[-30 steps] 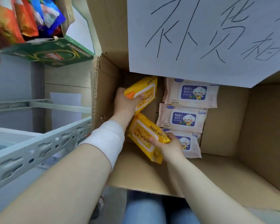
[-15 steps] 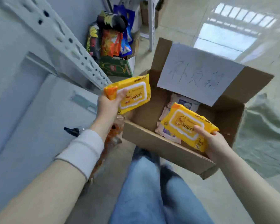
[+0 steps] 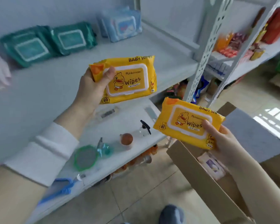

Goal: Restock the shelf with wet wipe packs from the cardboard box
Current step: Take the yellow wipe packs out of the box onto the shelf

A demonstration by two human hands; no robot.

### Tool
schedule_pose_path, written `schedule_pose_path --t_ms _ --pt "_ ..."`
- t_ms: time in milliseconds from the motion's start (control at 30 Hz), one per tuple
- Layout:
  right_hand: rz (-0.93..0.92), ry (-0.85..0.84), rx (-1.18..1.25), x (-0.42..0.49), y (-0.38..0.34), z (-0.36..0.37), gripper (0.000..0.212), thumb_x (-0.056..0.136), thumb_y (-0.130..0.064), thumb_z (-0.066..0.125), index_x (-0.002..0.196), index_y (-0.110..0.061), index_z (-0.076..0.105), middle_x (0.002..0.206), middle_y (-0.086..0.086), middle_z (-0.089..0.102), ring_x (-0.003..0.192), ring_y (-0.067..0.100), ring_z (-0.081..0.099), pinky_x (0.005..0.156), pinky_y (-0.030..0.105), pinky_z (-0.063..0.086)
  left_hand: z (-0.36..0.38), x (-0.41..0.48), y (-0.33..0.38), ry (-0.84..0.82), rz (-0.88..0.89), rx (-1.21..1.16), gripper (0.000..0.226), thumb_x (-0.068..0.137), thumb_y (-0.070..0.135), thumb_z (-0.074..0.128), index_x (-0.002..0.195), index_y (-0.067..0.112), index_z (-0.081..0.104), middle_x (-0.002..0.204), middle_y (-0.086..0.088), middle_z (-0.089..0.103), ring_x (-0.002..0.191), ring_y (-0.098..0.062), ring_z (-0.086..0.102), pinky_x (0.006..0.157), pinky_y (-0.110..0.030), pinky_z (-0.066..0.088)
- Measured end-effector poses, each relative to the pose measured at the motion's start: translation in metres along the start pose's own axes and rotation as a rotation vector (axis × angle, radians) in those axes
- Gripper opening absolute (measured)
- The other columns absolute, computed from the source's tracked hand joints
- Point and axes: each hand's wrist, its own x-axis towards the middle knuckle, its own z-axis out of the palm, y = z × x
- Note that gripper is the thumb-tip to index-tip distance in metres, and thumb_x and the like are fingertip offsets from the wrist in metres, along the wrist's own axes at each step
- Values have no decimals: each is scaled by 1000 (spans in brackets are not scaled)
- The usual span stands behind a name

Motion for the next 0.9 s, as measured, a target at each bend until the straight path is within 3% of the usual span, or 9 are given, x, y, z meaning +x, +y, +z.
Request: schedule_pose_path --t_ms 167,267,367,433,567,733,900 --pt "-89 -136 -113 -24 16 158 12 83 -10 53 91 -18 58 71 -10 75 63 5 71 47 14 52 -178 -37 -4 244 44 -10 25 76 49 63 93 30 60 87 19 72 88 -2 68 83 -27 52" --pt "-77 -238 -197 -31 44 249 13 78 -17 55 90 -17 59 71 -8 75 60 8 71 45 15 52 -289 -71 -26 394 2 31 30 75 50 64 95 28 61 93 13 70 89 -4 67 82 -24 50" --pt "-68 -358 -307 -29 73 340 25 67 -27 63 90 -17 62 80 -2 76 61 20 69 45 22 53 -384 -104 -51 543 -60 61 21 79 44 62 93 28 60 94 13 67 86 2 64 79 -18 49" --pt "-66 -420 -343 -29 91 396 18 72 -24 63 89 -19 62 77 -5 75 61 19 69 45 20 52 -436 -123 -65 612 -110 65 19 83 39 60 99 27 60 98 9 68 88 -1 65 80 -19 49" --pt "-63 -611 -334 -25 119 495 28 69 -23 63 96 -20 61 83 -8 76 73 9 72 54 15 54 -527 -150 -85 738 -191 80 23 83 43 58 101 29 60 103 5 69 100 -16 65 89 -36 48" --pt "-50 -810 -374 -25 157 607 35 65 -27 67 100 -23 61 95 -4 75 86 12 71 68 23 58 -613 -188 -103 892 -237 97 18 87 39 57 101 28 63 82 18 73 80 -2 69 73 -27 54" --pt "-34 -840 -373 -41 194 705 38 78 -16 67 114 -19 55 110 1 68 99 19 66 85 37 53 -692 -212 -115 946 -310 86 13 88 41 56 87 32 65 77 19 73 73 -2 70 69 -30 51"
